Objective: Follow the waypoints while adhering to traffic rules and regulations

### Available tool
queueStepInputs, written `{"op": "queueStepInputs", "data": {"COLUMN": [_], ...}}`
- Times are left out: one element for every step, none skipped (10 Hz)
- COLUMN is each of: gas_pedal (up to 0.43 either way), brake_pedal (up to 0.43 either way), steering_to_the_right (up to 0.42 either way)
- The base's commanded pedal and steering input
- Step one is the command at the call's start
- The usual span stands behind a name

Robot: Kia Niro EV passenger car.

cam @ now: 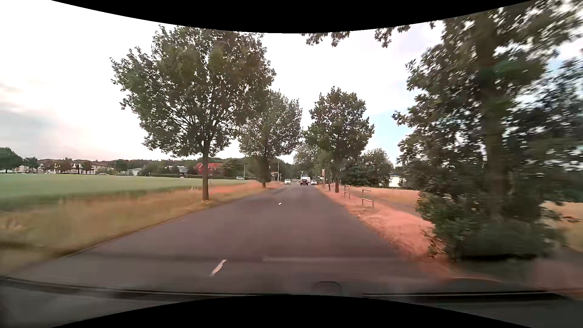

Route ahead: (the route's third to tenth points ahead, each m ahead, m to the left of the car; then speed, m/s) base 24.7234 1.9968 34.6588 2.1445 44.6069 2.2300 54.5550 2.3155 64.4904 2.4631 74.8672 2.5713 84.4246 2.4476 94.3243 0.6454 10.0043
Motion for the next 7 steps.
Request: {"op": "queueStepInputs", "data": {"gas_pedal": [0.22,0.22,0.22,0.22,0.22,0.22,0.22], "brake_pedal": [0.0,0.0,0.0,0.0,0.0,0.0,0.0], "steering_to_the_right": [0.0,0.0,-0.001,-0.001,0.0,0.0,0.001]}}
